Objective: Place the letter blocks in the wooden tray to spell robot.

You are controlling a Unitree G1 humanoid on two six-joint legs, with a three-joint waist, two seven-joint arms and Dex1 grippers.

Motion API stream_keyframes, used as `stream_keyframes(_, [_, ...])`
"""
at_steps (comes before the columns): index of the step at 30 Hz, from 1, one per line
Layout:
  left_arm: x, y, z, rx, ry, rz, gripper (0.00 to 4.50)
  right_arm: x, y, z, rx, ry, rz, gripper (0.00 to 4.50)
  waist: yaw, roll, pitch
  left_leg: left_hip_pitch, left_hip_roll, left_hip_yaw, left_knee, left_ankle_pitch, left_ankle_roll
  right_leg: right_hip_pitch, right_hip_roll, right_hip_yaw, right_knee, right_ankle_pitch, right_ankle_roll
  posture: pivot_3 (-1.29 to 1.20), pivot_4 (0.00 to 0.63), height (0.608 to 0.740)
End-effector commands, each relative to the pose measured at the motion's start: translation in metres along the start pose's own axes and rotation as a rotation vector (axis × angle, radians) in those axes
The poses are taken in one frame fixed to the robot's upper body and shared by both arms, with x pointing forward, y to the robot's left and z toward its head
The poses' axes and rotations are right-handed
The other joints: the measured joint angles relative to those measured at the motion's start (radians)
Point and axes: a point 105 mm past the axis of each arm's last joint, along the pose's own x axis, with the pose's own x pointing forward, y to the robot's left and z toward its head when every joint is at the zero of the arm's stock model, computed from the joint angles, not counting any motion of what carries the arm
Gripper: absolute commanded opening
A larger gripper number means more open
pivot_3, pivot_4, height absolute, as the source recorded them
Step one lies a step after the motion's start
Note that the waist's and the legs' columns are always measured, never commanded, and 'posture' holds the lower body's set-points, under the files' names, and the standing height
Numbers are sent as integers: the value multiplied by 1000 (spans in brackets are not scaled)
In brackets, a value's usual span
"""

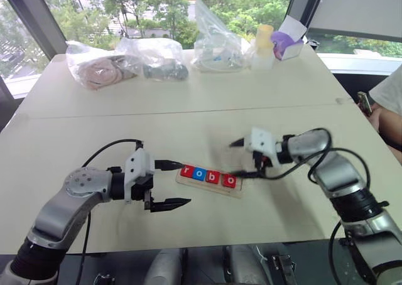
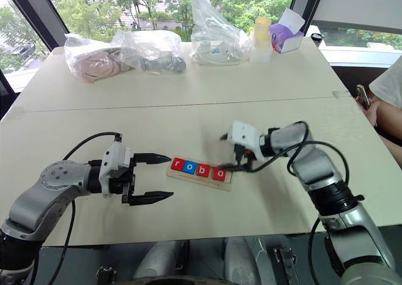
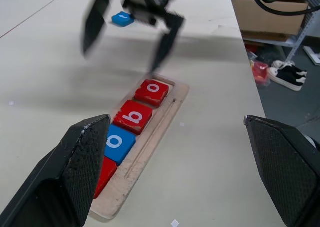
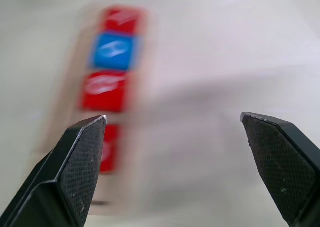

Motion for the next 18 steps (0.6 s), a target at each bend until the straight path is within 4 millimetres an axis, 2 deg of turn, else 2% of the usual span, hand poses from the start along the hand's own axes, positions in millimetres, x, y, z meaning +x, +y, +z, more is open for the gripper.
stream_keyframes(1, [0, -1, 7, 27, -28, -3, 4500, -23, -5, 4, -24, 0, -68, 4447, 4, 0, 0, 0, 0, 0, 0, 0, 0, 0, 0, 0, 0, 0, 0, 0, 150, 740])
stream_keyframes(6, [2, 0, 7, 31, -31, -9, 4500, -46, -9, -6, 27, 39, -193, 4447, 2, 0, 0, 0, 0, 0, -1, 0, 0, 0, -1, 0, -1, 0, 0, 0, 150, 740])
stream_keyframes(9, [3, 1, 7, 32, -34, -13, 4500, -60, -22, -22, 51, 108, -365, 4447, -1, 0, 0, 0, 0, 0, -1, 0, 0, 0, -1, 0, 0, 0, 0, 0, 150, 740])
stream_keyframes(12, [3, 1, 7, 32, -35, -19, 4500, -85, -40, -48, 207, 163, -624, 4447, 0, 0, 0, 0, 0, 1, 0, 0, 0, 0, -1, 0, 0, 0, 0, 0, 150, 740])
stream_keyframes(14, [3, 2, 6, 33, -35, -23, 4500, -98, -43, -68, 339, 212, -769, 4447, 2, 0, 0, 0, 0, 0, 0, 0, 0, 0, -1, 0, 0, 0, 0, 0, 150, 740])
stream_keyframes(18, [4, 4, 6, 40, -37, -34, 4500, -95, -38, -77, 530, 215, -900, 4447, -1, 0, 0, 0, 0, 0, 0, 0, 0, 0, -1, 1, 0, 0, 0, 0, 150, 740])
